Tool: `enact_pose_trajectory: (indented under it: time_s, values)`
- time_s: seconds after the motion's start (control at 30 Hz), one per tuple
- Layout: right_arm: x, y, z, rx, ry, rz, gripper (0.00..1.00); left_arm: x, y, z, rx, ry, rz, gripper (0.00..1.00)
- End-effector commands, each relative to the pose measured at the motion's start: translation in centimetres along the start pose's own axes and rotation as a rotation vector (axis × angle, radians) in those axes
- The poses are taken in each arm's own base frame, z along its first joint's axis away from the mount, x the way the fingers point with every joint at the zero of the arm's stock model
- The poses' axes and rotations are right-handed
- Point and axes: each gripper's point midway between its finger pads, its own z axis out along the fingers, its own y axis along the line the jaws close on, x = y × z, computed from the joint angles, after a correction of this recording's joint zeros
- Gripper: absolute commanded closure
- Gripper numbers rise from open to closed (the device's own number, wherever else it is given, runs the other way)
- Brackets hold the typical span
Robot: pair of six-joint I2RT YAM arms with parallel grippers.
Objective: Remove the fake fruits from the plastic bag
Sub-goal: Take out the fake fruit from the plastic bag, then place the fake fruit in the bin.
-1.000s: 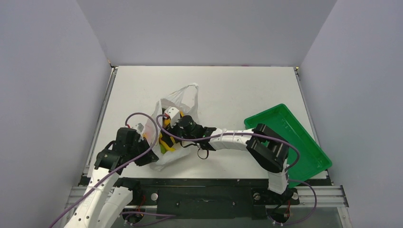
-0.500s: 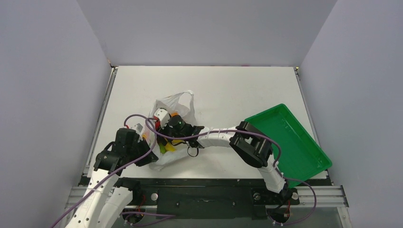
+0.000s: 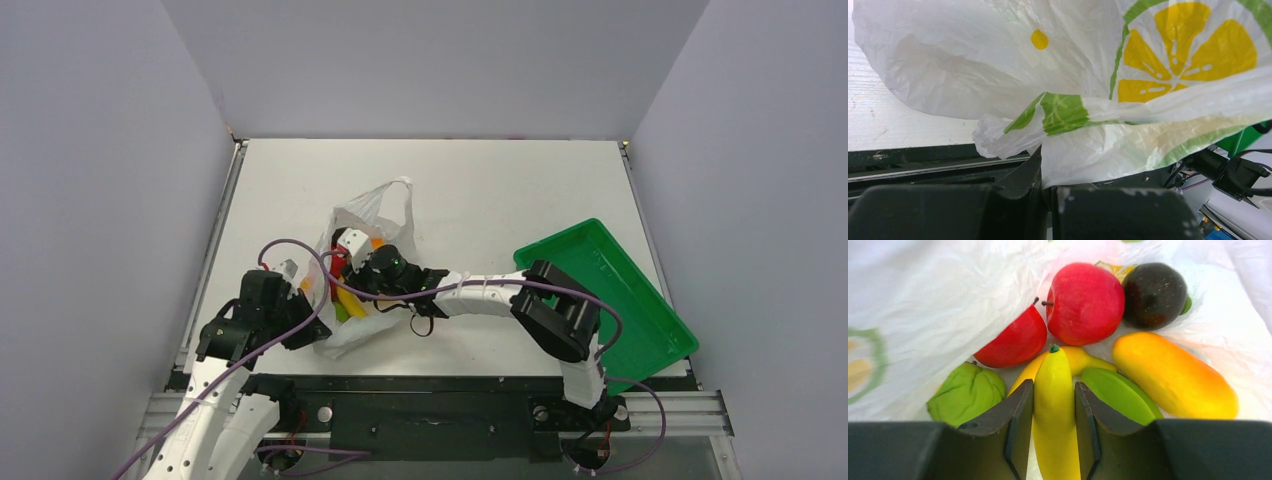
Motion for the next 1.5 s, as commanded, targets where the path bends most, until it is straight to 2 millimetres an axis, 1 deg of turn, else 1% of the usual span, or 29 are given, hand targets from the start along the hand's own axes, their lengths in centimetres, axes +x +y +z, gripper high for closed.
enact_pose_trajectory:
  time_s: [0.0, 0.13, 0.17, 0.27, 0.3, 0.4, 0.43, 0.47, 0.57, 0.67, 0.73, 0.77, 0.8, 0.83, 0.87, 0.9, 0.93, 0.97, 1.0, 1.03, 1.07, 1.1, 1.13, 1.17, 1.2, 1.33, 1.37, 1.43, 1.47]
  values:
    - [-7.4, -0.2, -3.0, -0.008, -0.214, 0.052, 1.00, -1.8, -1.5, -1.0, 0.052, -0.070, 0.036, 1.00]
    - [-10.5, 0.5, -4.9, -0.052, -0.306, 0.111, 1.00, -1.7, -1.6, -0.7, 0.063, -0.061, 0.034, 1.00]
    - [-11.8, 0.7, -5.5, -0.067, -0.346, 0.136, 1.00, -1.8, -1.7, -0.7, 0.066, -0.063, 0.032, 1.00]
    - [-13.7, 1.3, -6.7, -0.114, -0.403, 0.181, 1.00, -1.9, -1.9, -0.7, 0.072, -0.071, 0.025, 1.00]
    - [-14.7, 1.5, -7.5, -0.130, -0.435, 0.207, 1.00, -2.0, -1.9, -0.8, 0.074, -0.076, 0.027, 1.00]
    - [-16.2, 2.4, -9.3, -0.190, -0.479, 0.276, 1.00, -2.3, -2.0, -0.7, 0.079, -0.091, 0.035, 1.00]
    - [-17.3, 2.7, -10.4, -0.213, -0.511, 0.287, 1.00, -2.3, -2.1, -0.6, 0.081, -0.085, 0.034, 1.00]
    - [-17.5, 2.9, -11.0, -0.233, -0.516, 0.334, 1.00, -2.3, -2.1, -0.4, 0.083, -0.080, 0.032, 1.00]
    - [-20.8, 4.1, -14.7, -0.372, -0.601, 0.431, 1.00, -2.0, -2.1, -0.2, 0.084, -0.061, 0.027, 1.00]
    - [-23.8, 4.9, -18.8, -0.550, -0.674, 0.593, 1.00, -2.3, -2.3, -0.3, 0.096, -0.079, 0.032, 1.00]
    - [-24.6, 5.2, -21.4, -0.636, -0.688, 0.631, 1.00, -2.4, -2.4, -0.2, 0.100, -0.081, 0.032, 1.00]
    - [-25.1, 5.1, -23.4, -0.660, -0.706, 0.618, 1.00, -2.3, -2.4, -0.2, 0.098, -0.078, 0.031, 1.00]
    - [-24.8, 4.6, -24.7, -0.648, -0.701, 0.615, 1.00, -2.3, -2.3, -0.1, 0.093, -0.076, 0.027, 1.00]
    - [-23.8, 4.5, -25.0, -0.628, -0.668, 0.610, 1.00, -2.2, -2.2, -0.1, 0.090, -0.074, 0.019, 1.00]
    - [-22.8, 4.0, -25.8, -0.553, -0.627, 0.563, 1.00, -2.2, -2.2, -0.1, 0.091, -0.077, 0.018, 1.00]
    - [-22.1, 2.8, -25.6, -0.451, -0.608, 0.549, 1.00, -2.1, -2.2, -0.2, 0.096, -0.079, 0.020, 1.00]
    - [-19.5, 1.9, -25.8, -0.326, -0.508, 0.491, 1.00, -2.2, -2.3, -0.4, 0.102, -0.090, 0.024, 1.00]
    - [-19.0, -0.4, -26.0, -0.173, -0.507, 0.484, 1.00, -2.3, -2.4, -0.5, 0.105, -0.098, 0.029, 1.00]
    - [-16.7, -2.8, -26.8, 0.004, -0.446, 0.453, 1.00, -2.4, -2.4, -0.6, 0.108, -0.107, 0.032, 1.00]
    - [-15.8, -4.3, -27.4, 0.099, -0.428, 0.446, 1.00, -2.4, -2.4, -0.7, 0.109, -0.111, 0.032, 1.00]
    - [-13.8, -7.2, -29.0, 0.281, -0.393, 0.445, 1.00, -2.5, -2.5, -0.7, 0.111, -0.117, 0.033, 1.00]
    - [-12.7, -8.5, -29.8, 0.364, -0.373, 0.440, 1.00, -2.5, -2.5, -0.7, 0.114, -0.118, 0.030, 1.00]
    - [-10.9, -10.8, -31.6, 0.525, -0.348, 0.448, 1.00, -2.6, -2.7, -0.7, 0.123, -0.122, 0.033, 1.00]
    - [-9.7, -11.9, -32.4, 0.605, -0.328, 0.456, 1.00, -2.7, -2.8, -0.7, 0.130, -0.124, 0.034, 1.00]
    - [-8.0, -13.9, -34.3, 0.757, -0.303, 0.459, 1.00, -2.6, -2.9, -0.7, 0.134, -0.118, 0.036, 1.00]
    - [-2.6, -18.4, -37.9, 1.085, -0.197, 0.452, 1.00, -2.3, -2.9, -0.3, 0.134, -0.086, 0.043, 1.00]
    - [-1.4, -19.2, -38.2, 1.128, -0.165, 0.457, 1.00, -2.3, -3.0, -0.3, 0.134, -0.078, 0.043, 1.00]
    - [2.2, -22.4, -39.5, 1.253, -0.065, 0.490, 1.00, -2.3, -3.0, -0.2, 0.135, -0.072, 0.045, 1.00]
    - [3.7, -23.2, -38.8, 1.252, -0.004, 0.504, 1.00, -2.2, -3.0, -0.2, 0.137, -0.070, 0.045, 1.00]
